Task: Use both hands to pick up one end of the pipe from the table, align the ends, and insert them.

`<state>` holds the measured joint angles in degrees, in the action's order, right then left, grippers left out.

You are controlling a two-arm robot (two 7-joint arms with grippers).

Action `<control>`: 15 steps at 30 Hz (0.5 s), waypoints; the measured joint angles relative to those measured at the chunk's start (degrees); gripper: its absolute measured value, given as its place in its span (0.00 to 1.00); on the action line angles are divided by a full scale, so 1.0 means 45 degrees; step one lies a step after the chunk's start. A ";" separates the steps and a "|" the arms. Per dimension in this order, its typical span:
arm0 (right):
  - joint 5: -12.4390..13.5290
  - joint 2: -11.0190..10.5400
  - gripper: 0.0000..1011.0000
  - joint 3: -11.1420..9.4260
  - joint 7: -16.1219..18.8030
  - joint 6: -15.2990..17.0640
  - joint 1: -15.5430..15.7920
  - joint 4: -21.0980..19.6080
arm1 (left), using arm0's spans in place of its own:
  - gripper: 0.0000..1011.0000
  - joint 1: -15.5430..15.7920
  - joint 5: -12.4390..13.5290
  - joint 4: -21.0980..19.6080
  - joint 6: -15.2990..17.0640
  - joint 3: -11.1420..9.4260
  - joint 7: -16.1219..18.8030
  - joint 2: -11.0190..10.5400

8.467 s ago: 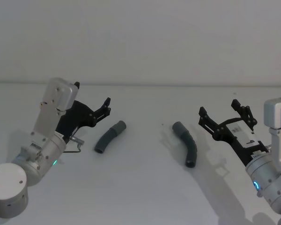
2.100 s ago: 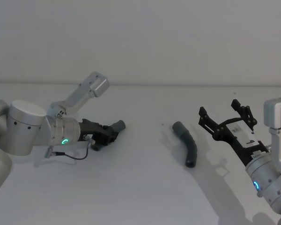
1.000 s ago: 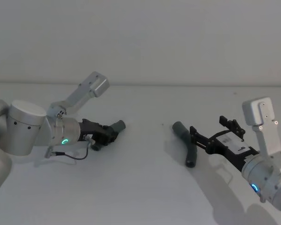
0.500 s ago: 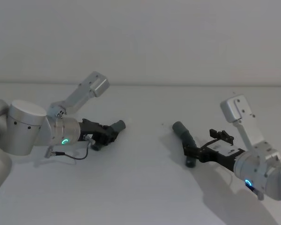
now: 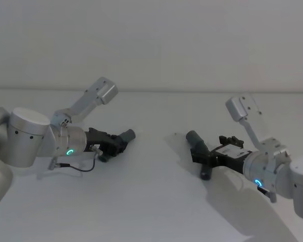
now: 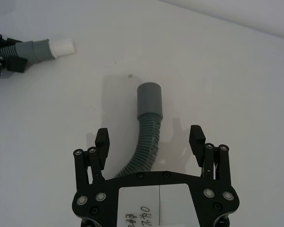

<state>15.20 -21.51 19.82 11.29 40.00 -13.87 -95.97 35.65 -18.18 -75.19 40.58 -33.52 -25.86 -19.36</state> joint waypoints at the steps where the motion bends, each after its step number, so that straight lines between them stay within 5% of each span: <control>1: -0.0021 0.0052 0.99 0.0024 0.0010 0.0075 -0.0107 0.0067 | 0.34 0.0000 0.0000 0.0000 0.0000 0.0000 0.0000 -0.0001; 15: -0.0075 0.0471 0.99 0.0091 0.0040 0.0617 -0.0498 0.0446 | 0.34 0.0001 0.0000 0.0000 0.0000 -0.0001 0.0000 -0.0001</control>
<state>14.86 -19.39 20.23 11.47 42.78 -16.11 -93.97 35.65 -18.18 -75.18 40.58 -33.52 -25.86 -19.37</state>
